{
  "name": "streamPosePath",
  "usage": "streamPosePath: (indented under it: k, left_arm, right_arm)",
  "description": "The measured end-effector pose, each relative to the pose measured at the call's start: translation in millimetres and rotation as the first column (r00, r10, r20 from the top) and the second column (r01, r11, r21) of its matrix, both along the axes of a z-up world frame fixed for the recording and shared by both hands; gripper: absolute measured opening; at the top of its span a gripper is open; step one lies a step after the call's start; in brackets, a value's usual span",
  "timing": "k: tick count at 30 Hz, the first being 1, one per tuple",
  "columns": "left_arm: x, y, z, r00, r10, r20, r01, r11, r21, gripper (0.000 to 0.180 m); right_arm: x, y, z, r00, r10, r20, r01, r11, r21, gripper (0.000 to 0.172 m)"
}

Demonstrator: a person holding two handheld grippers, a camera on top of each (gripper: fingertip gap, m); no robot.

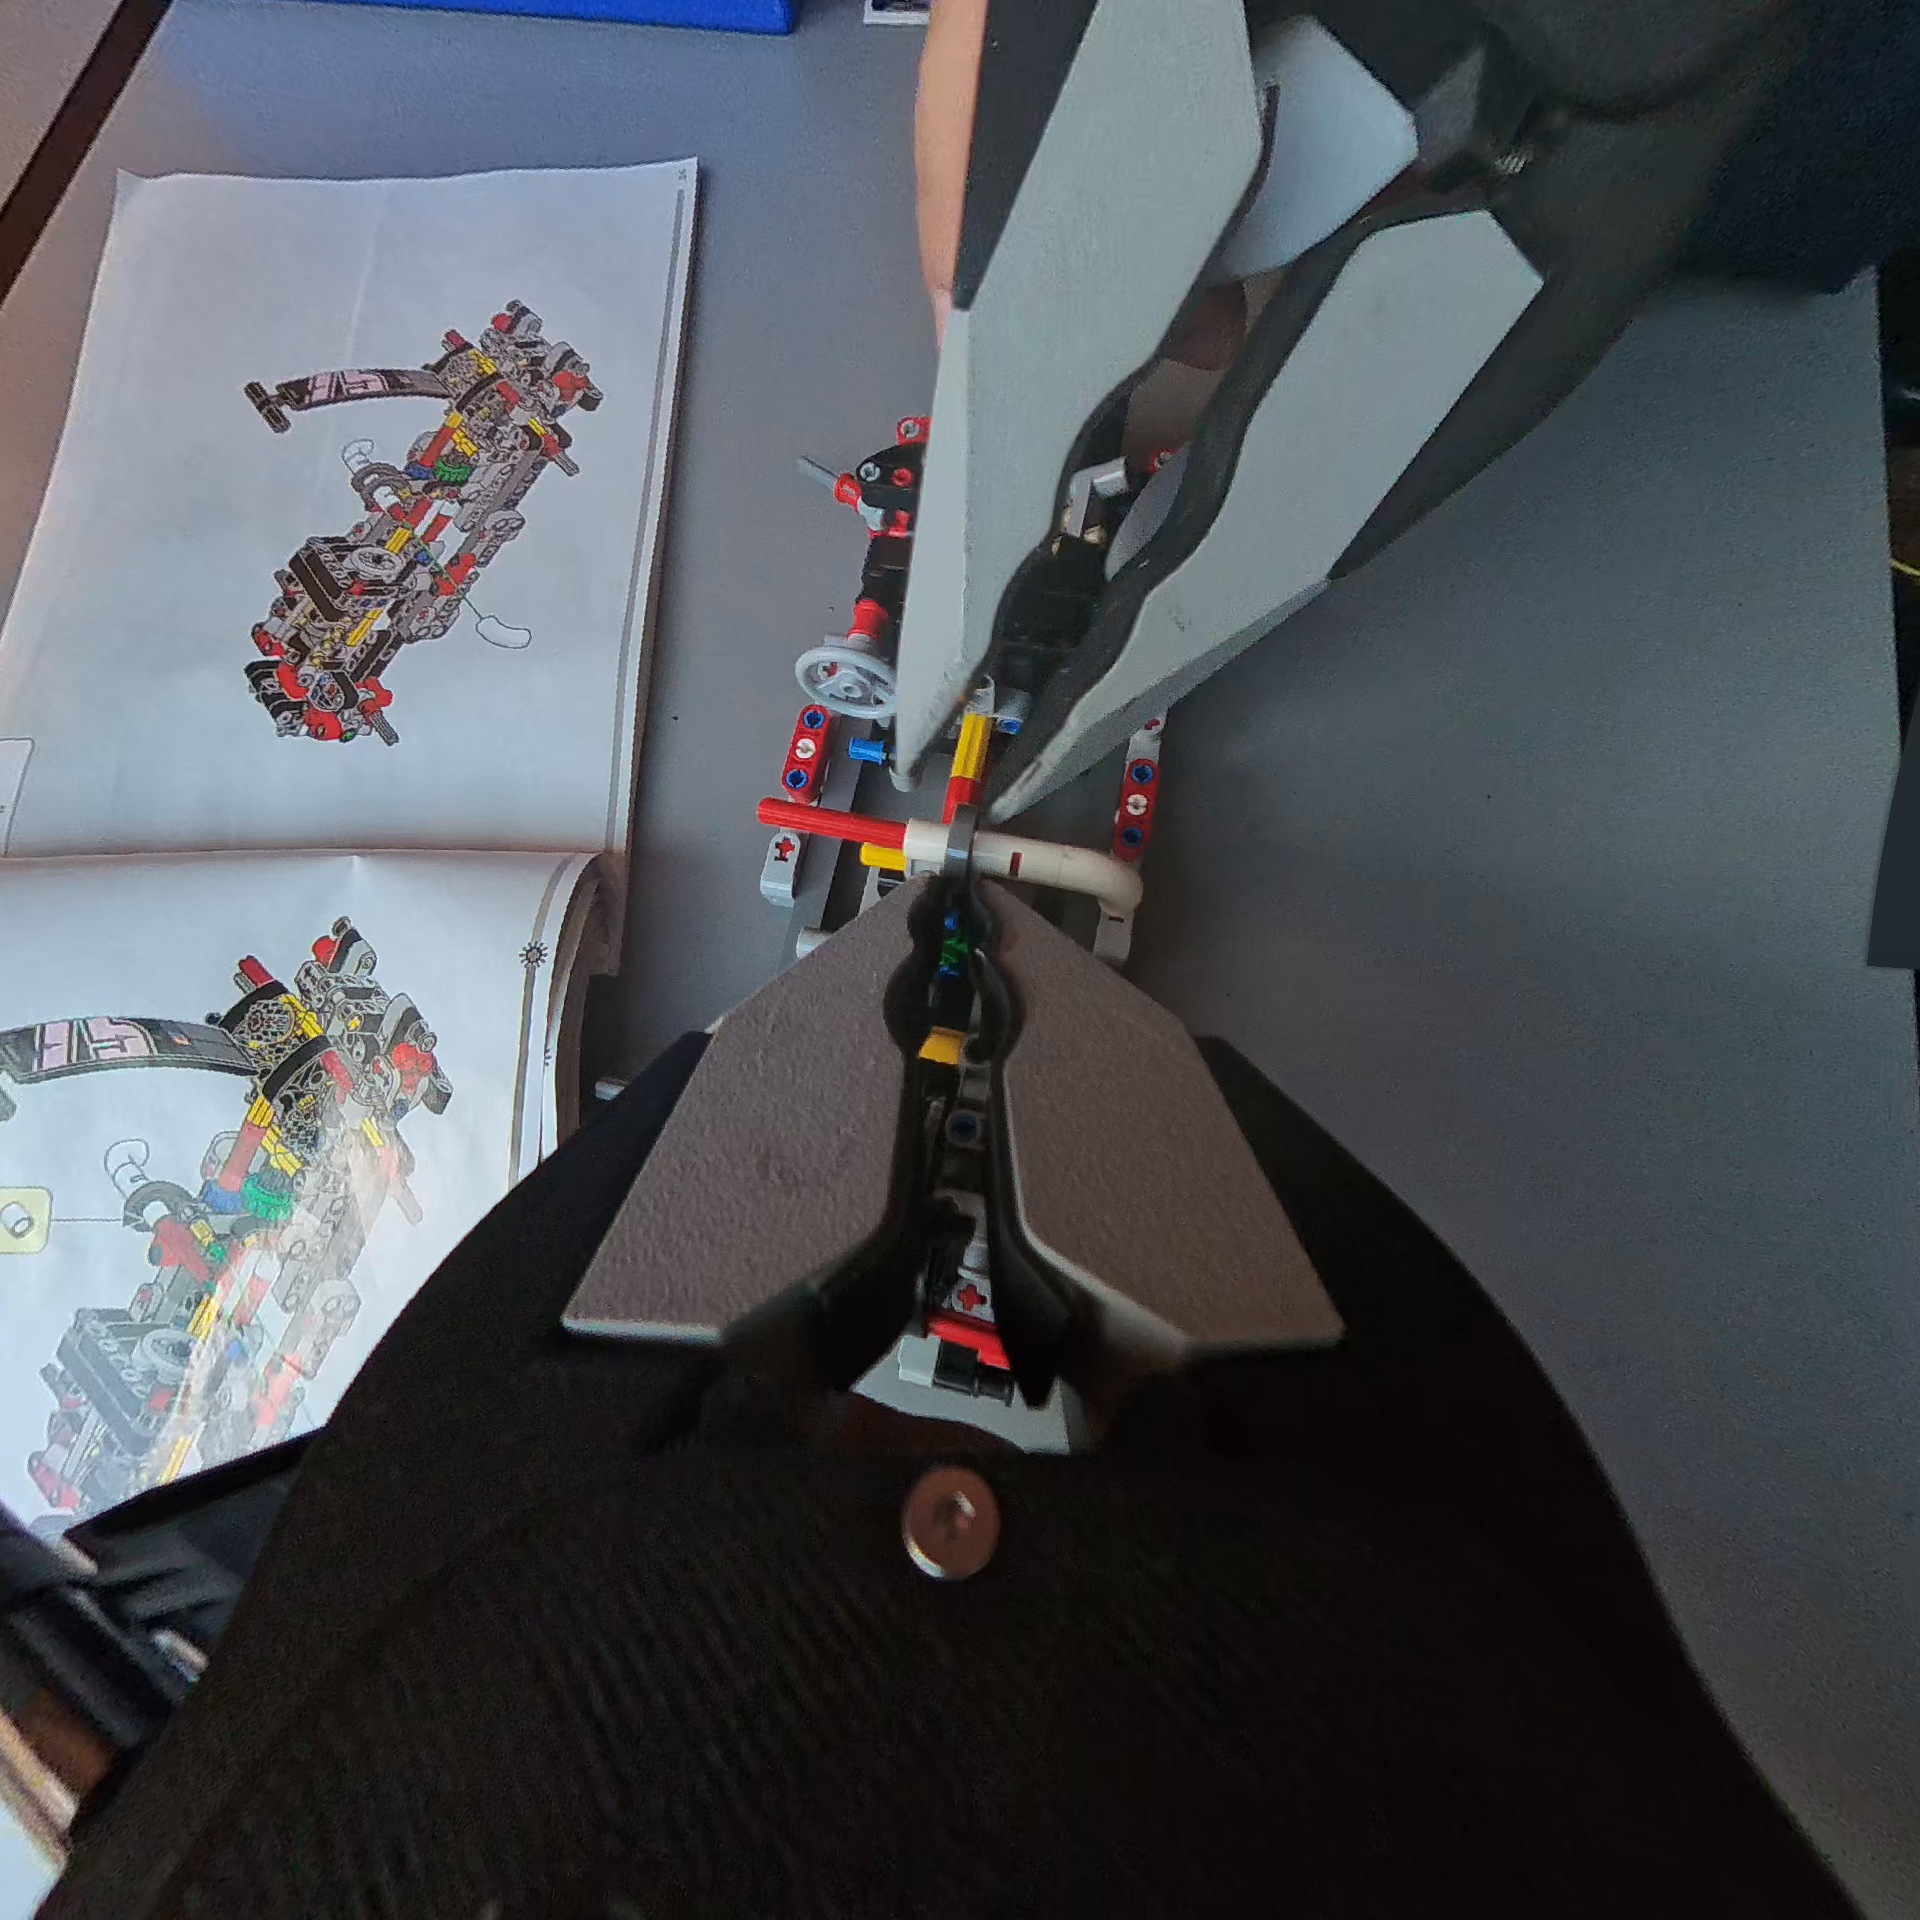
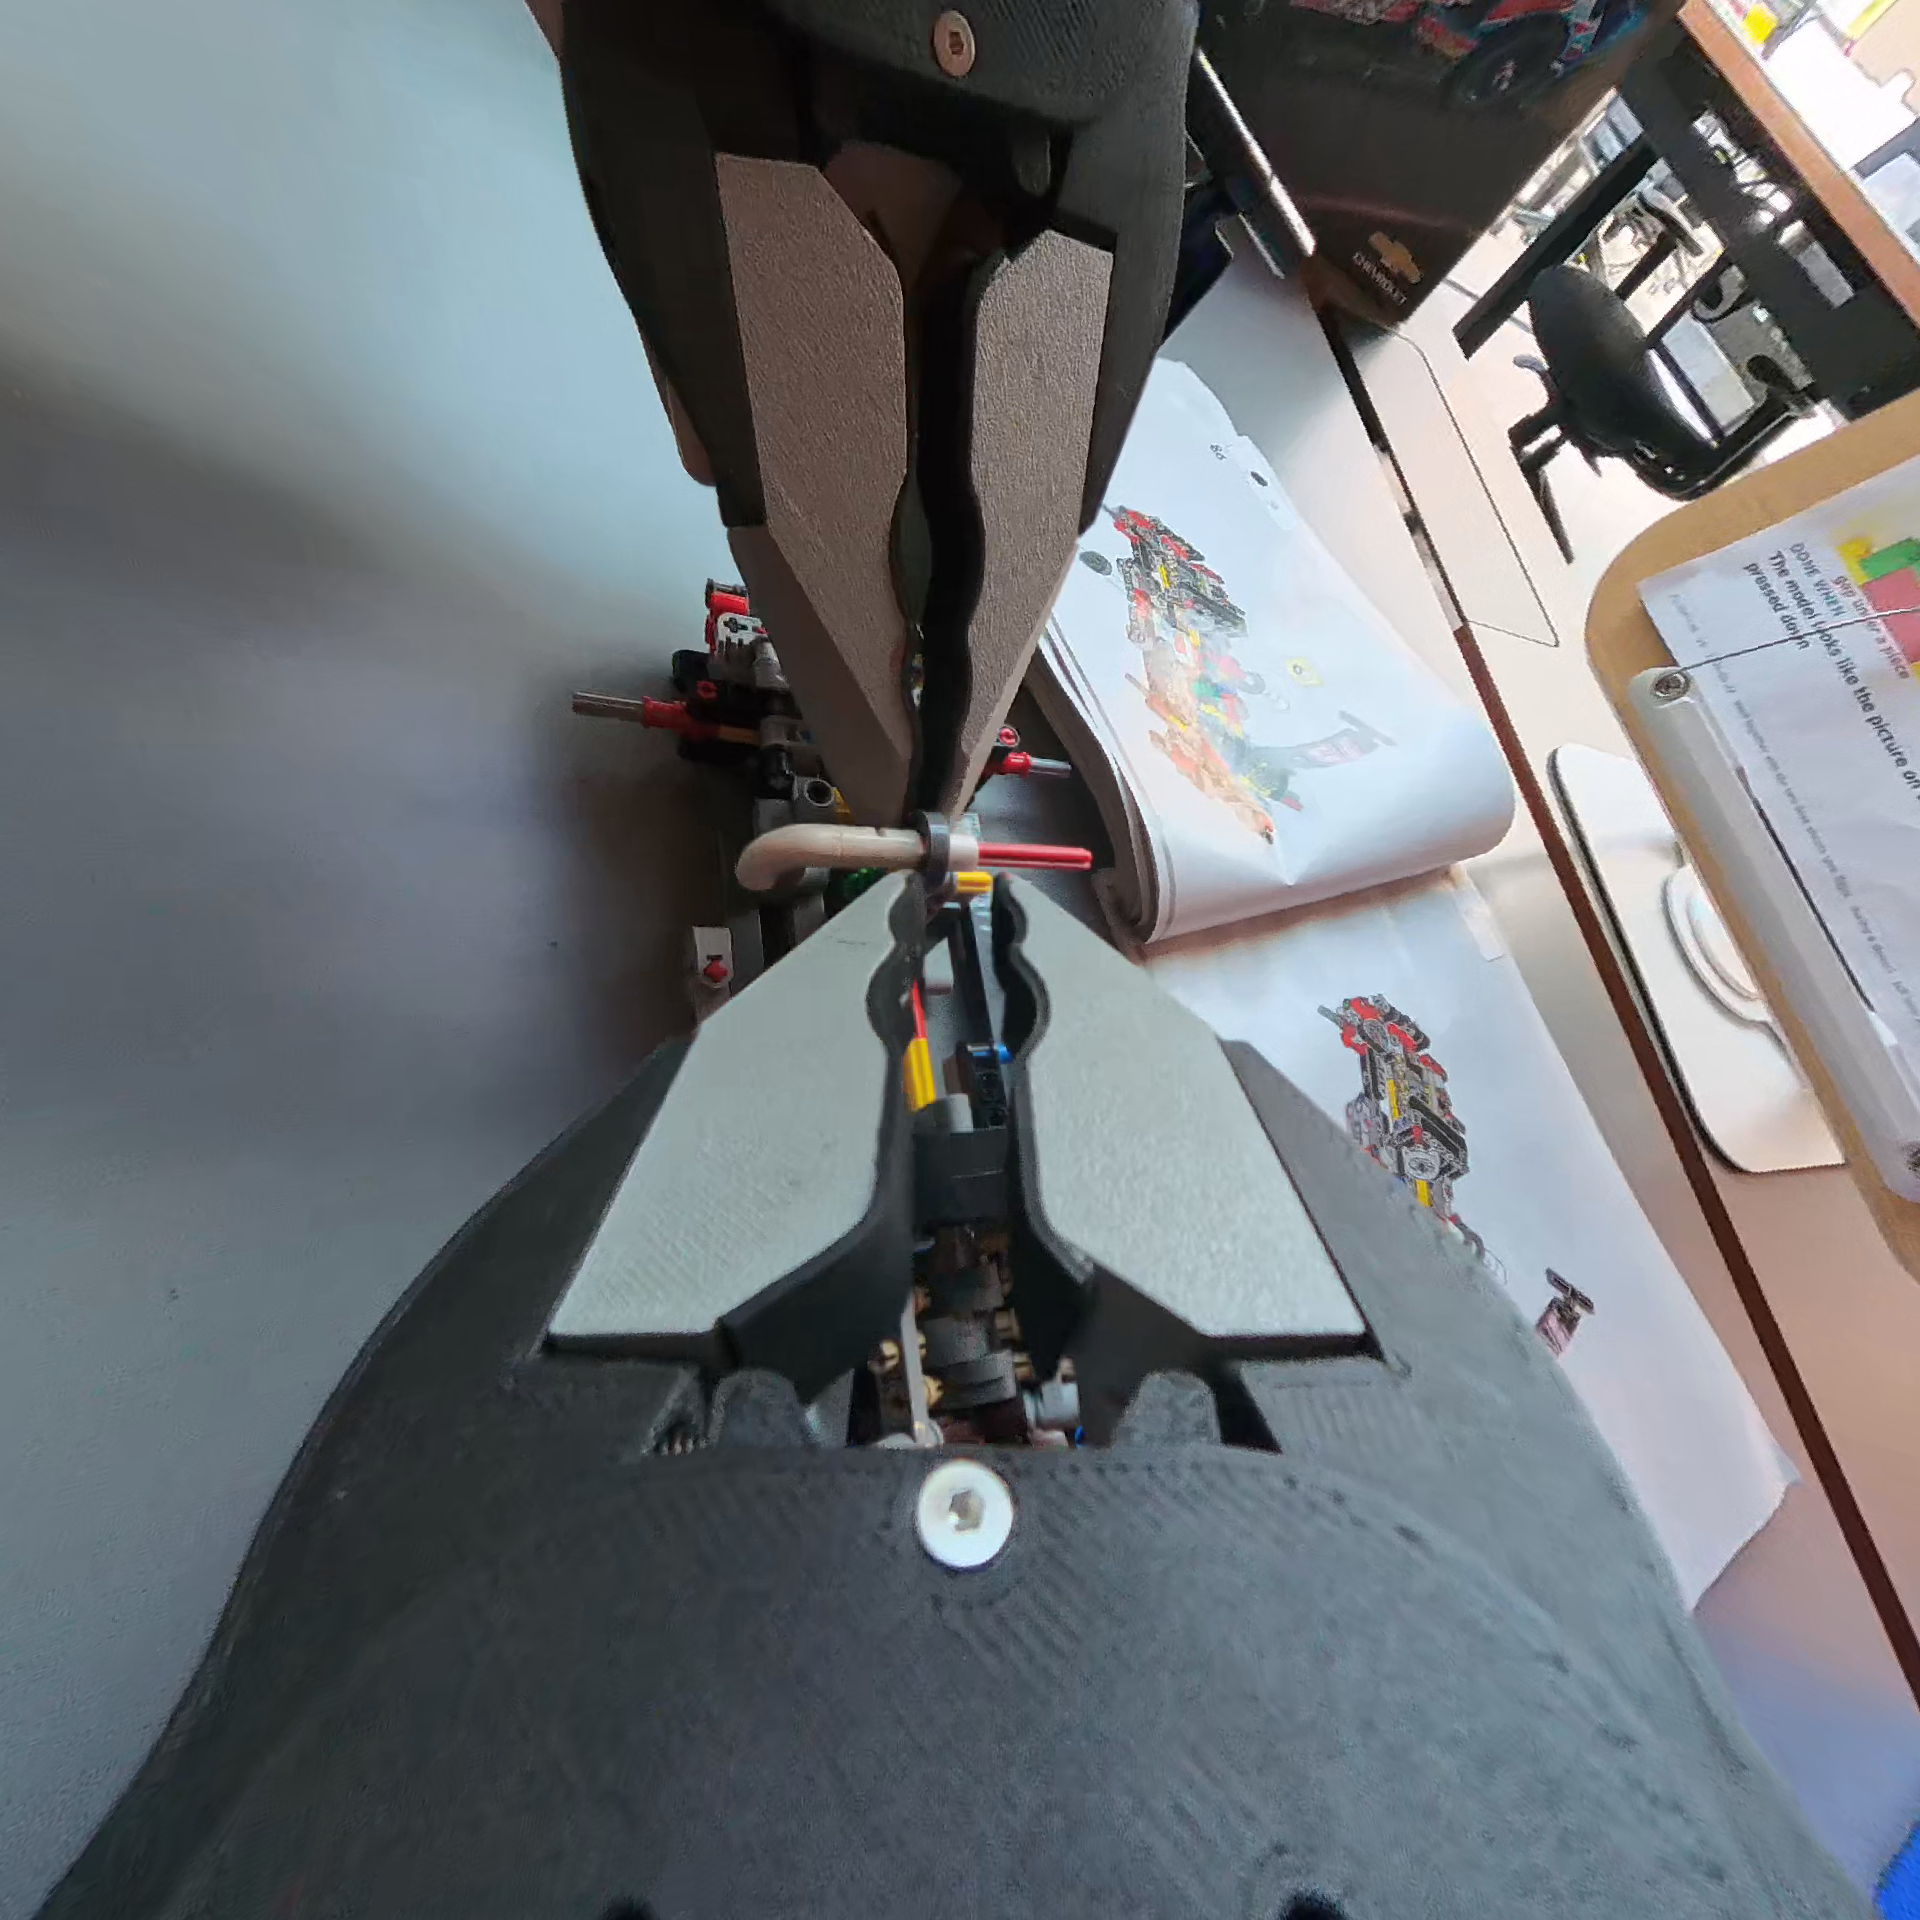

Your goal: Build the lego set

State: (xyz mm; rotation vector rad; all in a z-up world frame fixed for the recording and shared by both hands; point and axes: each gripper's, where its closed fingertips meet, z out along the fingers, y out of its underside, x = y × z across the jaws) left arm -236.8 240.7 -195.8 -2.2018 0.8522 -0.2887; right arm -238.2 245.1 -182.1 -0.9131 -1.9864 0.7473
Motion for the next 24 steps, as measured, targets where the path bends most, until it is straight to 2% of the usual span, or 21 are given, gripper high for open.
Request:
streamPosePath:
  k: [6, 9, 12, 15, 20, 22, 24]
  left_arm:
    - [-2, 1, 1, 1.0, 0.013, 0.012, -0.013, 1.0, 0.009, 0.0]
    - [-2, -1, 1, 1.0, -0.003, 0.004, 0.003, 1.0, 0.021, 0.0]
    - [-1, -4, 1, 0.999, -0.043, 0.002, 0.043, 0.999, 0.011, 0.001]
    - [0, -10, 0, 0.994, -0.109, -0.003, 0.109, 0.994, -0.006, 0.0]
    - [7, -33, 3, 0.955, -0.295, 0.018, 0.296, 0.954, -0.046, 0.002]
    - [5, -39, 3, 0.953, -0.301, 0.036, 0.303, 0.949, -0.091, 0.012]
    - [-2, -46, -1, 0.958, -0.286, 0.029, 0.287, 0.945, -0.16, 0.015]
  right_arm:
    - [0, 15, -1, 0.998, -0.068, 0.01, 0.068, 0.997, 0.033, 0.014]
    - [5, 20, 6, 0.998, -0.069, -0.003, 0.069, 0.995, -0.068, 0.018]
    - [10, 32, 8, 0.995, -0.096, 0.0, 0.096, 0.992, -0.084, 0.018]
    - [18, 41, 12, 0.995, -0.096, 0.023, 0.099, 0.976, -0.196, 0.015]
    - [32, 49, 9, 0.991, -0.039, 0.126, 0.09, 0.899, -0.429, 0.018]
    - [37, 52, 7, 0.988, -0.025, 0.155, 0.095, 0.881, -0.464, 0.018]
    - [40, 56, 6, 0.984, -0.029, 0.176, 0.111, 0.871, -0.478, 0.018]
